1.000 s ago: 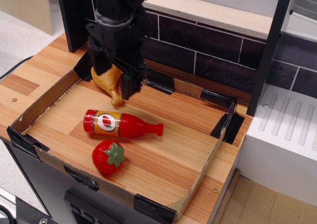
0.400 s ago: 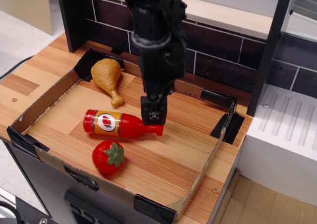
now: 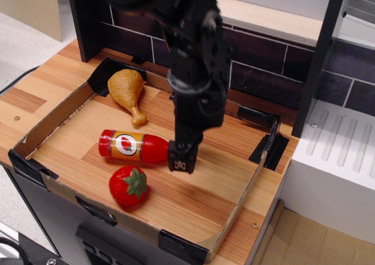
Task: Upright hot sauce bottle
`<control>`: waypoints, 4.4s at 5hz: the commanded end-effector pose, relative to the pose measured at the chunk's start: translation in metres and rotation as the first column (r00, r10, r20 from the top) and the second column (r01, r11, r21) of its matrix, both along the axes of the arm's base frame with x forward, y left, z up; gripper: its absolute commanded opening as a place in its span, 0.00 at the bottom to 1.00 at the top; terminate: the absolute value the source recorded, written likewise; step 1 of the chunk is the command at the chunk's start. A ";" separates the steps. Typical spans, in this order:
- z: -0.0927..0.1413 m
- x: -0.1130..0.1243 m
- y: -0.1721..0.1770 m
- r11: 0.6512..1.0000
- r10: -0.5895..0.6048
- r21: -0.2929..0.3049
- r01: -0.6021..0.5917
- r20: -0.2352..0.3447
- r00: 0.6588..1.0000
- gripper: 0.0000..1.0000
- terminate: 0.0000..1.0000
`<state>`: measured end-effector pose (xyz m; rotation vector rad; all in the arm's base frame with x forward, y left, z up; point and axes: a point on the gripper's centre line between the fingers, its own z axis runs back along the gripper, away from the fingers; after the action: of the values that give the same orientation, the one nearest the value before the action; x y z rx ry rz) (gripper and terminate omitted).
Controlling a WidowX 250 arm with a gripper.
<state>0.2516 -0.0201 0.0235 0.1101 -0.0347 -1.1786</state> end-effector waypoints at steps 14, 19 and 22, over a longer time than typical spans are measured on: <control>0.075 0.006 -0.022 0.380 0.110 -0.881 0.281 0.345 0.932 0.00 0.00; 0.060 -0.010 -0.002 0.191 0.148 -0.940 0.283 0.313 0.938 1.00 0.00; 0.075 -0.015 0.015 0.190 0.279 -0.966 0.175 0.224 0.934 1.00 0.00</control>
<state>0.2466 -0.0097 0.1056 -0.9049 -1.1278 -0.7988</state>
